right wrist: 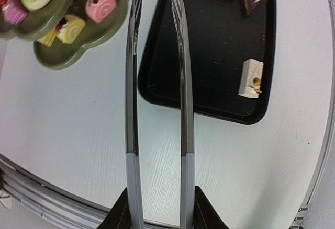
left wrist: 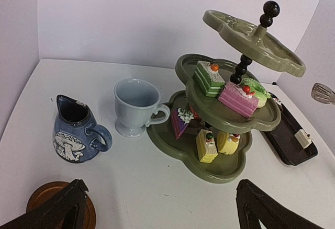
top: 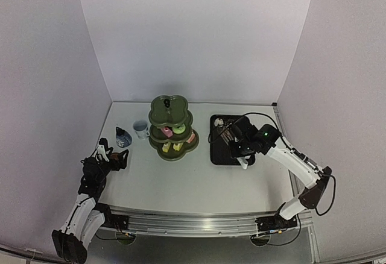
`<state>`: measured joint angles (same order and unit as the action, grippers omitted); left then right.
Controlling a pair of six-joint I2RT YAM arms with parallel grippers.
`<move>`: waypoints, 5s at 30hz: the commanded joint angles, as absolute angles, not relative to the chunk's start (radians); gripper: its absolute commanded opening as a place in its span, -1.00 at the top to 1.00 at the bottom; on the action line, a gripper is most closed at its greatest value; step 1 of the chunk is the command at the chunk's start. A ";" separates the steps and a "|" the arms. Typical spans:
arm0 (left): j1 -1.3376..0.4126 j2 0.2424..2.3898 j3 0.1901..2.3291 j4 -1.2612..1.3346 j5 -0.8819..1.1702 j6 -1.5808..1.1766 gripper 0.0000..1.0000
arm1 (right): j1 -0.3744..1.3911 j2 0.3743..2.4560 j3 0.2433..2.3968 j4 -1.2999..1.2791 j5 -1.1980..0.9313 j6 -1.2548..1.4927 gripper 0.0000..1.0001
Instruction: Serve the afternoon tea
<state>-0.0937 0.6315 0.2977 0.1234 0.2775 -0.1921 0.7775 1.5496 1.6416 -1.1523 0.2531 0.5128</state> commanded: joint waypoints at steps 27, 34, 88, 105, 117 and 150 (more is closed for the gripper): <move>-0.098 0.622 0.294 0.152 0.281 -0.198 -0.99 | 0.393 2.155 2.056 -1.100 0.144 0.572 0.31; -0.098 0.626 0.293 0.155 0.287 -0.202 -0.99 | 0.383 2.178 2.051 -1.087 0.125 0.590 0.29; -0.098 0.624 0.288 0.157 0.284 -0.204 -0.99 | 0.385 2.144 1.958 -1.032 0.016 0.664 0.72; -0.098 0.624 0.289 0.162 0.282 -0.202 -0.99 | 0.391 1.973 1.949 -1.030 0.047 0.613 1.00; -0.098 0.626 0.291 0.161 0.288 -0.204 -1.00 | 0.551 2.003 2.192 -1.020 0.013 0.502 1.00; -0.098 0.616 0.290 0.161 0.291 -0.207 -0.99 | 0.713 2.257 2.436 -0.992 -0.102 0.514 1.00</move>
